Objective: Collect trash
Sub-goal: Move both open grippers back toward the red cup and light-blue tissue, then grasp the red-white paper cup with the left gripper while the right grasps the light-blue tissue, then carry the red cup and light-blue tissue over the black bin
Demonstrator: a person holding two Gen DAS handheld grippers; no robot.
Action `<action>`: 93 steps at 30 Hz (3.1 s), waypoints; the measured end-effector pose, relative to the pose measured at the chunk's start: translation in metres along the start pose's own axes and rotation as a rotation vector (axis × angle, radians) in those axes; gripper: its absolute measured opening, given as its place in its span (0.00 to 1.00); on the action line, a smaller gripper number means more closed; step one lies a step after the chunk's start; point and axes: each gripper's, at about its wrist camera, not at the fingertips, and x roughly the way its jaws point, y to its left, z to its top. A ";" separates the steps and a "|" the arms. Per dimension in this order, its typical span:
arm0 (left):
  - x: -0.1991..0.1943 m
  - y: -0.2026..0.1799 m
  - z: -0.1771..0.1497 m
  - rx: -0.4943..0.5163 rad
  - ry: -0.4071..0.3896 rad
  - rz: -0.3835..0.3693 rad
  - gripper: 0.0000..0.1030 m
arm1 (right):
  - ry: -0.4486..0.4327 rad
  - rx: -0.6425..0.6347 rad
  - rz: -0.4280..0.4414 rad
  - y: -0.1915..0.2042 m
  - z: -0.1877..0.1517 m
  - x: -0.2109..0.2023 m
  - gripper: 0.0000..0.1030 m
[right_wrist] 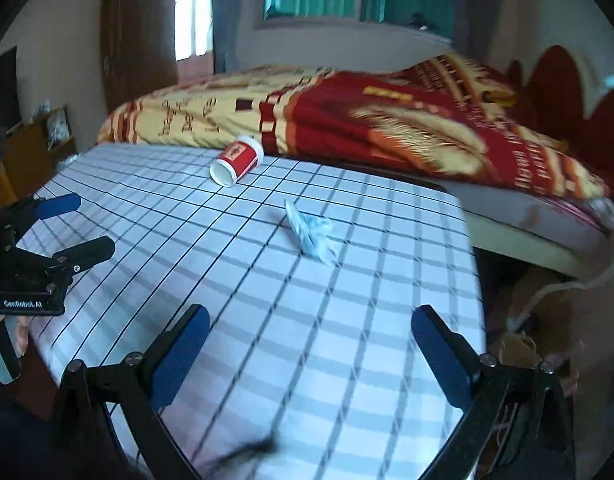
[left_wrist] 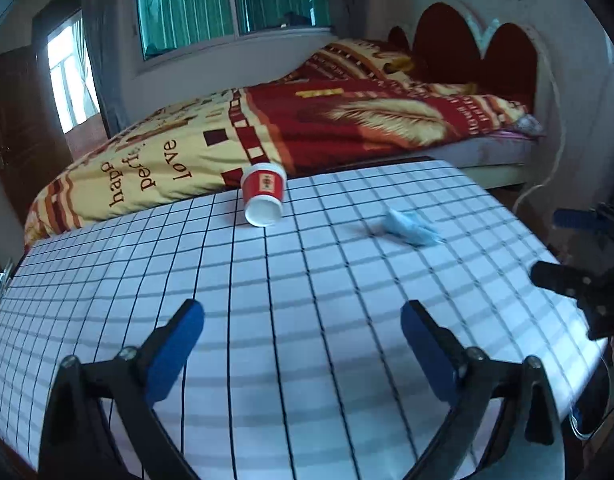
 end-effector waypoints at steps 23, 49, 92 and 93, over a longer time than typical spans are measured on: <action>0.166 0.052 0.064 -0.092 0.116 -0.022 0.81 | 0.179 0.026 0.061 -0.025 0.089 0.202 0.33; 0.064 -0.025 0.027 0.067 0.053 -0.100 0.55 | 0.011 0.152 0.060 -0.043 0.044 0.072 0.29; -0.150 -0.324 -0.078 0.408 -0.071 -0.511 0.55 | -0.098 0.382 -0.316 -0.138 -0.238 -0.268 0.30; -0.150 -0.331 -0.080 0.419 -0.068 -0.520 0.55 | -0.095 0.387 -0.324 -0.141 -0.244 -0.271 0.30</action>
